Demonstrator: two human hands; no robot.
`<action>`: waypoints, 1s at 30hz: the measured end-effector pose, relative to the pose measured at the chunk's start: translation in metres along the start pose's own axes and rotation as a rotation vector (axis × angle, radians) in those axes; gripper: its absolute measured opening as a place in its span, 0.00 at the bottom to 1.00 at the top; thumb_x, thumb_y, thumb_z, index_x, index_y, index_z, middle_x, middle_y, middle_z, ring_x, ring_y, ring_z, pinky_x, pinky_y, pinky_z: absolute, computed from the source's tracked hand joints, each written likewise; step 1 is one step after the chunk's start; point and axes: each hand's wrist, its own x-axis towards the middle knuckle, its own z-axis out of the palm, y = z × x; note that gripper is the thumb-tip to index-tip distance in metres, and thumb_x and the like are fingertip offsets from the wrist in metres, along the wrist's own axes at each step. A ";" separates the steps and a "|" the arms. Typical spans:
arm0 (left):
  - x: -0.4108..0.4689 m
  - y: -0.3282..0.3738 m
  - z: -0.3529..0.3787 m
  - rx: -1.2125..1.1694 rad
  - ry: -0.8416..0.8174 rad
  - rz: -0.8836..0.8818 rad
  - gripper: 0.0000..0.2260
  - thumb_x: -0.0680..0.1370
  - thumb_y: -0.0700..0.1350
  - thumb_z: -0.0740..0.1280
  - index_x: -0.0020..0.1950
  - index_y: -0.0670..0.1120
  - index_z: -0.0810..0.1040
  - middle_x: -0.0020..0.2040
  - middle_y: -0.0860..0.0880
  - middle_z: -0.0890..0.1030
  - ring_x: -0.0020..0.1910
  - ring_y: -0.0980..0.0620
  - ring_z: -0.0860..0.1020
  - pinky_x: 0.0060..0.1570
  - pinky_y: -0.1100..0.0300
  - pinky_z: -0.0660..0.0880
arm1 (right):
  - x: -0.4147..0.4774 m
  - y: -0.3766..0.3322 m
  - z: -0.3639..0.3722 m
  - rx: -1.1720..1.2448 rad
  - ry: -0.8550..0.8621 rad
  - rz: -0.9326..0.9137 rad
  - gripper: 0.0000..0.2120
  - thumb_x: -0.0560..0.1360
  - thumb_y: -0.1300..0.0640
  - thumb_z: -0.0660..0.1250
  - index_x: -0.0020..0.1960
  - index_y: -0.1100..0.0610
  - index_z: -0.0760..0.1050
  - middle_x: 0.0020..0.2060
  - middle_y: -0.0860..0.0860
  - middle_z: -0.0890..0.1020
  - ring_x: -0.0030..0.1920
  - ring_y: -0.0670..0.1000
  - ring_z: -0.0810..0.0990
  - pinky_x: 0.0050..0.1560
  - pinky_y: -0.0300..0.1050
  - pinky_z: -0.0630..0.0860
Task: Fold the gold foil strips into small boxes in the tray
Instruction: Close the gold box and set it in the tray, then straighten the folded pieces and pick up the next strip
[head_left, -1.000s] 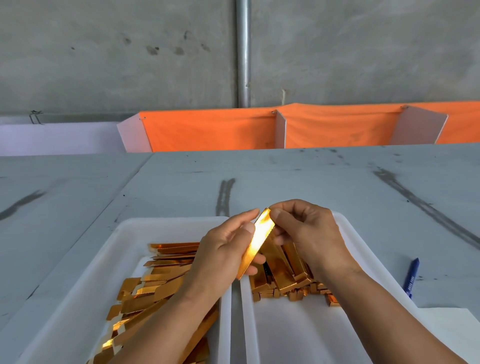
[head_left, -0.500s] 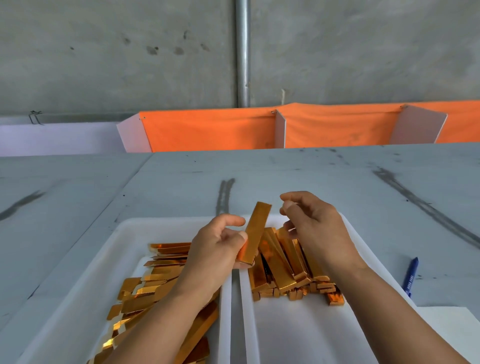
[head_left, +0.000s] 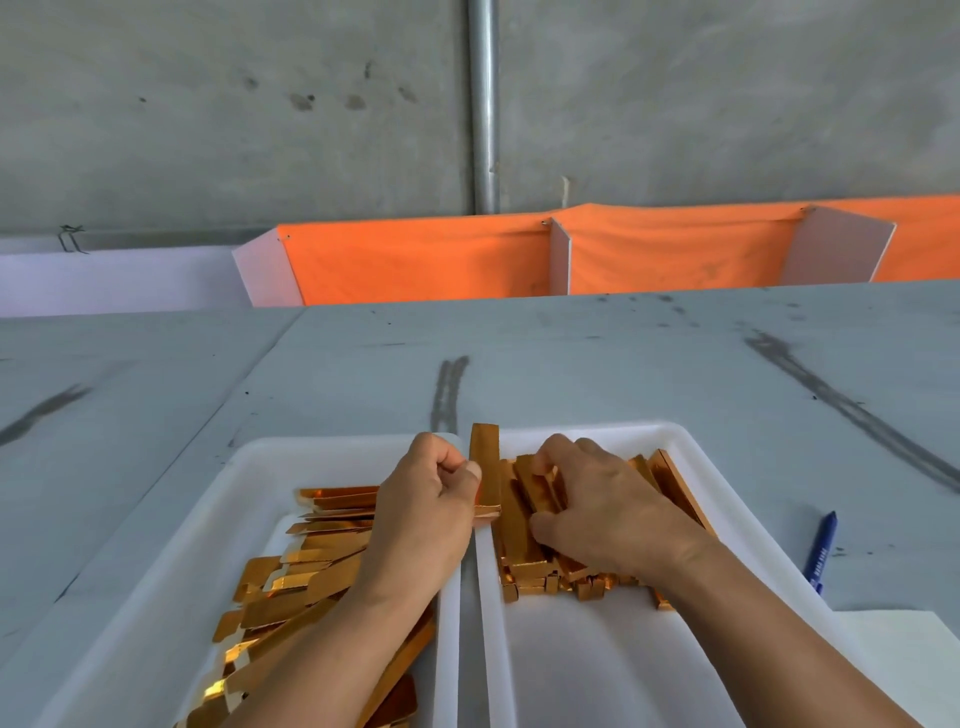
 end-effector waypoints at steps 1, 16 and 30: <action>-0.001 0.001 0.002 -0.015 -0.028 0.007 0.05 0.80 0.48 0.63 0.45 0.55 0.71 0.41 0.56 0.77 0.40 0.58 0.78 0.33 0.75 0.72 | 0.001 0.001 -0.001 0.022 0.028 0.024 0.15 0.74 0.49 0.67 0.55 0.41 0.63 0.47 0.40 0.68 0.46 0.43 0.70 0.35 0.33 0.64; -0.013 0.009 0.001 0.387 -0.309 0.402 0.29 0.64 0.69 0.67 0.62 0.65 0.64 0.49 0.65 0.67 0.48 0.64 0.70 0.40 0.71 0.65 | 0.012 0.011 -0.002 -0.013 0.190 0.123 0.20 0.79 0.40 0.59 0.68 0.45 0.71 0.56 0.48 0.70 0.55 0.52 0.73 0.51 0.43 0.68; 0.016 -0.014 -0.057 0.476 -0.407 -0.091 0.25 0.70 0.41 0.70 0.61 0.62 0.68 0.56 0.60 0.69 0.57 0.58 0.72 0.50 0.63 0.72 | 0.010 0.010 -0.001 -0.055 0.263 0.036 0.19 0.83 0.47 0.56 0.73 0.45 0.67 0.68 0.50 0.73 0.68 0.53 0.70 0.64 0.46 0.69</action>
